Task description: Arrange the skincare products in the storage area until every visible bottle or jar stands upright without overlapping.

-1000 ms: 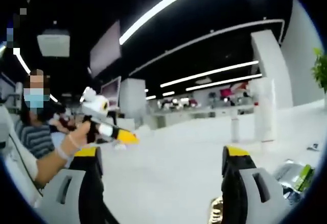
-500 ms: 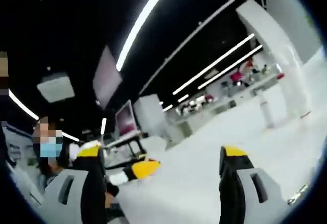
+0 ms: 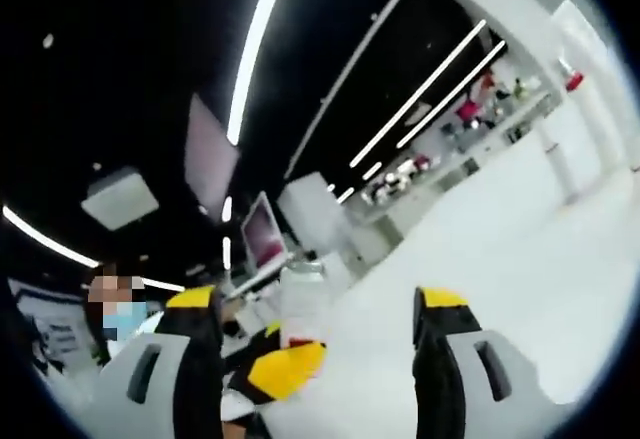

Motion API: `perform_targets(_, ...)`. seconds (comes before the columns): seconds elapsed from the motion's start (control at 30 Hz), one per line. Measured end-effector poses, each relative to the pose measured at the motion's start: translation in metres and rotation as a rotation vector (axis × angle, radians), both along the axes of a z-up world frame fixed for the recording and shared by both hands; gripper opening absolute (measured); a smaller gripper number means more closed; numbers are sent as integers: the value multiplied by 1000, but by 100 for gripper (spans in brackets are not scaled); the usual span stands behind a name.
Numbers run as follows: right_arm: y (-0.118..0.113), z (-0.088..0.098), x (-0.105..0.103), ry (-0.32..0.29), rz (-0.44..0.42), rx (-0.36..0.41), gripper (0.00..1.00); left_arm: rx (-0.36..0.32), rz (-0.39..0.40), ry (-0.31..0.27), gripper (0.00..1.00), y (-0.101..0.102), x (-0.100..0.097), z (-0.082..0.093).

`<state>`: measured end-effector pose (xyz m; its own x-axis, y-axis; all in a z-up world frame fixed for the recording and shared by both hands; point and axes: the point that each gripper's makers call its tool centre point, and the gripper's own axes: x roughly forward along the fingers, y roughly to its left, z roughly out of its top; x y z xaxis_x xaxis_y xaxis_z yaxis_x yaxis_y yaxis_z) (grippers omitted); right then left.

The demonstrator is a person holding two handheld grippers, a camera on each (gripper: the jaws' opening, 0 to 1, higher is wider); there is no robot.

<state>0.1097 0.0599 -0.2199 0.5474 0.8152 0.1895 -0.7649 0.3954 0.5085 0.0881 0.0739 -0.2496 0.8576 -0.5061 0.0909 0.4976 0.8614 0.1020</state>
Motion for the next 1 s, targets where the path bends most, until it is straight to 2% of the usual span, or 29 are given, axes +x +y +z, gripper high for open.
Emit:
perform_targets(0.17,6,-6,-2,49,39,5,41,24,-9,4,21,-6,-1,-3)
perform_targets(0.23,6,-8,-2,58,45,0,22,37,-8,1,21,-7,-1,-5)
perform_targets(0.27,8,-11,-6,82,65,-4,21,48,-2,2,21,-8,-2,-7)
perform_targets(0.3,9,-10,-6,81,59,4,20,66,-4,-6,21,-9,-1,-9)
perform_targets(0.47,12,-18,-8,89,67,-14,19,70,-8,-17,21,-8,1,-12)
perform_targets(0.53,11,-19,-6,75,55,-30,19,119,-30,-43,22,-12,3,-15)
perform_targets(0.6,9,-24,-2,16,17,-91,19,140,-45,-4,24,-14,6,-22)
perform_targets(0.63,10,-22,-4,-1,17,-84,19,173,-54,39,31,-15,7,-31)
perform_targets(0.67,10,-22,-4,0,20,-86,19,172,-44,68,40,-15,9,-36)
perform_targets(0.7,9,-22,-4,3,20,-89,19,172,-38,65,46,-15,12,-37)
perform_targets(0.73,8,-21,-5,-9,18,-99,19,183,-37,79,47,-15,12,-40)
perform_targets(0.8,5,-20,-4,-43,-10,-124,19,202,-13,104,44,-12,15,-47)
perform_targets(0.9,-1,-14,-3,-128,-60,-172,19,223,3,125,36,-10,16,-53)
perform_targets(1.0,2,-11,-9,-185,-65,-215,19,229,-11,128,29,-11,14,-56)
